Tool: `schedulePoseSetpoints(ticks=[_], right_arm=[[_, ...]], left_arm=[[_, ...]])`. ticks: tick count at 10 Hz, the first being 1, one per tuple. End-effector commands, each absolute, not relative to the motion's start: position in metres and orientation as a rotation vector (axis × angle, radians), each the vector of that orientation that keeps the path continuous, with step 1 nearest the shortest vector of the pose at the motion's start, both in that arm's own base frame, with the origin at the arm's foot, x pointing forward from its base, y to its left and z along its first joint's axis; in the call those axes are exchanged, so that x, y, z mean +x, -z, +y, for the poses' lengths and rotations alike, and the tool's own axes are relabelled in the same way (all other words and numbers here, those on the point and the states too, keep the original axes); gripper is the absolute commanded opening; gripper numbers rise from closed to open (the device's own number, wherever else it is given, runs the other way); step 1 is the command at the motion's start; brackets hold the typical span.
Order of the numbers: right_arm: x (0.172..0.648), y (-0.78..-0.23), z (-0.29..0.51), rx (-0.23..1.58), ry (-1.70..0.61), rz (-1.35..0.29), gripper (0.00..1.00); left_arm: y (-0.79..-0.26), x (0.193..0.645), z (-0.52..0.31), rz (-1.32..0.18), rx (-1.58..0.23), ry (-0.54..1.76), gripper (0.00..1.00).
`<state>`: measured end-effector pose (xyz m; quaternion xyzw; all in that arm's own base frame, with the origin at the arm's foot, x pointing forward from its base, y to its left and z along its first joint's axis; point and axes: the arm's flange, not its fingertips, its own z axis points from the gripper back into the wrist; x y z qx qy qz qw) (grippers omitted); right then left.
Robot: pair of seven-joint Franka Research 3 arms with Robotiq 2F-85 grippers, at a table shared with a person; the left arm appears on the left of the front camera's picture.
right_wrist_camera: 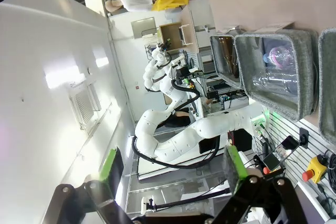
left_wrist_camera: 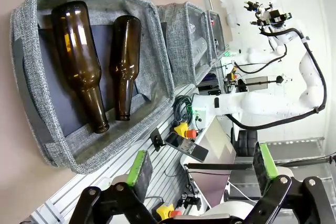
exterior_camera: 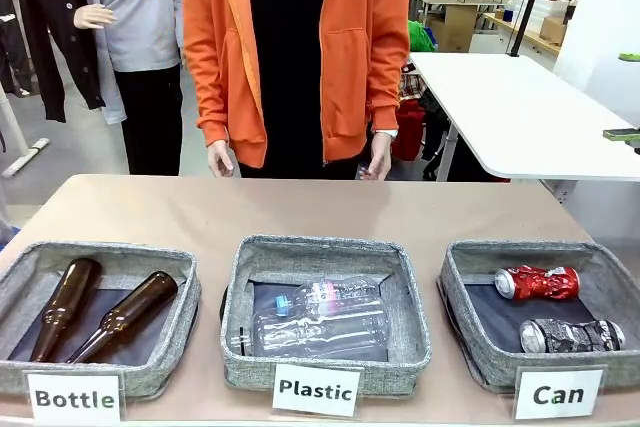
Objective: Sort the can waste into the basket.
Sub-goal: Pick up the can waste from the table and place it in the right Fabric basket.
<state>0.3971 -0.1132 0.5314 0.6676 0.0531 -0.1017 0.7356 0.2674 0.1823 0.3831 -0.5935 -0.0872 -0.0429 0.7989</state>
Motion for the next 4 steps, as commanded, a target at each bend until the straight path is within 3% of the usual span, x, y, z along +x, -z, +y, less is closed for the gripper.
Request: schedulePoseSetpoints(ticks=[1,4], right_arm=[[0.3969,-0.5328,-0.1167,1.462,0.198,0.109,1.00],[0.3969,-0.5328,-0.1167,1.462,0.198,0.109,1.00]], left_arm=[[-0.3855,0.2670,0.1839,-0.183,-1.286,0.096,1.00],[-0.3855,0.2670,0.1839,-0.183,-1.286,0.096,1.00]])
